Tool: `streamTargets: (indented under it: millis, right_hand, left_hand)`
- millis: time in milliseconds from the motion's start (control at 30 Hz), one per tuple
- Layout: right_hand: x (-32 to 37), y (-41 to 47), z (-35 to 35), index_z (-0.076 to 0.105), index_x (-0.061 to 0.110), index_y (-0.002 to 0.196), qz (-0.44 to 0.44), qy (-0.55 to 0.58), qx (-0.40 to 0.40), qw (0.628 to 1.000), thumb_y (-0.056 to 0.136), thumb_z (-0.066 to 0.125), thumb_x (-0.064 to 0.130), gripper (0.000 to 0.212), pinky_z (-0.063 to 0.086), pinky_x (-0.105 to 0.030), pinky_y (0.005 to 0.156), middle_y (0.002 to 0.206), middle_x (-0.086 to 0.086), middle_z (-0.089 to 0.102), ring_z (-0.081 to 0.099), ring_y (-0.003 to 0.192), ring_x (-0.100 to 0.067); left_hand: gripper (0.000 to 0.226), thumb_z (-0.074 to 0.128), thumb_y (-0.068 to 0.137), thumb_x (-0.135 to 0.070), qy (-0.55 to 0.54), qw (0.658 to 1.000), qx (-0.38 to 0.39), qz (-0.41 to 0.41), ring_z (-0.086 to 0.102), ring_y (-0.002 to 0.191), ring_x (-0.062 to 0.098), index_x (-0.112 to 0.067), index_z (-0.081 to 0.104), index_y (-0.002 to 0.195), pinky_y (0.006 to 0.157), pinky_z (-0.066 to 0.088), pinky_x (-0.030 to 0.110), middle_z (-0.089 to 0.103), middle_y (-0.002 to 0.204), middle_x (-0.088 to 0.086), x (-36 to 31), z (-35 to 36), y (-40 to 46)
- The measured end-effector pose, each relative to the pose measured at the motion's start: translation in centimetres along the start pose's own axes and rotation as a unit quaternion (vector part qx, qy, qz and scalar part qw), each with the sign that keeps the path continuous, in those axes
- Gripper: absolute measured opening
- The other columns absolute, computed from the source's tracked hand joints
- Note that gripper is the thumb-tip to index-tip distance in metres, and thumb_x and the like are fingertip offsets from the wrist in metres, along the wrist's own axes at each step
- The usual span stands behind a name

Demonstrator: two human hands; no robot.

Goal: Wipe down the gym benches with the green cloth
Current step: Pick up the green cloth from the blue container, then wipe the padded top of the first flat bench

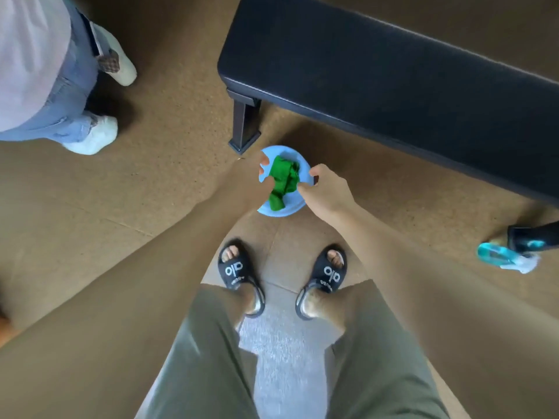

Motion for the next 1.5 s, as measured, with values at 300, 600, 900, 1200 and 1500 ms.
streamTargets:
  millis: [300,600,900,1200,1500]
  right_hand:
    - [-4.9,23.6,12.2,0.032,0.02,0.159,-0.081,-0.117,0.025,0.989,0.094,0.068,0.033,0.076,0.034,-0.038,0.117,0.154,-0.013,0.045,0.042,0.144,-0.031]
    - [-7.8,29.5,12.6,0.066,0.015,0.1,-0.138,0.004,-0.05,0.989,0.077,0.081,0.019,0.027,0.043,-0.021,0.061,0.085,0.005,0.063,0.061,0.081,-0.011]
    - [-0.8,23.7,6.5,0.072,0.023,0.106,-0.256,0.164,0.025,0.952,0.083,0.078,0.007,0.028,0.056,-0.023,0.078,0.095,0.007,0.074,0.07,0.09,-0.005]
    - [5.6,15.4,1.2,0.06,0.012,0.088,-0.356,0.122,-0.186,0.907,0.078,0.071,0.033,0.025,0.052,-0.042,0.079,0.088,-0.003,0.059,0.063,0.088,-0.016]
    - [12.0,10.1,-8.7,0.052,0.007,0.097,-0.454,0.105,-0.499,0.731,0.088,0.061,0.011,0.012,0.044,-0.026,0.07,0.086,0.001,0.054,0.055,0.078,-0.012]
  left_hand:
    - [0.051,0.073,0.092,-0.026,0.022,0.998,0.003,0.058,0.063,0.116,0.025,-0.015,0.049,0.135,0.093,0.049,0.035,0.06,0.131,0.005,10.5,10.3,21.0]
    - [0.067,0.087,0.081,-0.03,0.033,0.989,0.1,0.105,0.065,0.104,0.019,-0.012,0.05,0.134,0.088,0.053,0.035,0.065,0.117,0.008,11.3,14.0,26.2]
    - [0.046,0.081,0.084,-0.014,-0.219,0.949,0.16,0.161,0.071,0.111,0.014,-0.02,0.065,0.126,0.093,0.056,0.025,0.077,0.115,-0.002,9.7,8.5,23.5]
    - [0.051,0.082,0.073,-0.036,-0.26,0.937,0.085,0.218,0.067,0.112,0.033,-0.015,0.063,0.115,0.104,0.048,0.061,0.071,0.114,0.012,5.5,-0.4,19.2]
    - [0.053,0.047,0.106,-0.047,-0.016,0.939,-0.263,0.222,0.047,0.138,0.024,-0.022,0.038,0.152,0.117,0.041,0.046,0.044,0.155,0.005,1.1,-10.8,26.8]
Point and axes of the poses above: each hand's wrist, its own y-axis towards the middle knuckle, its own z-axis out of the palm, x = y × z, the point moved 5 cm from there along y, towards the middle knuckle
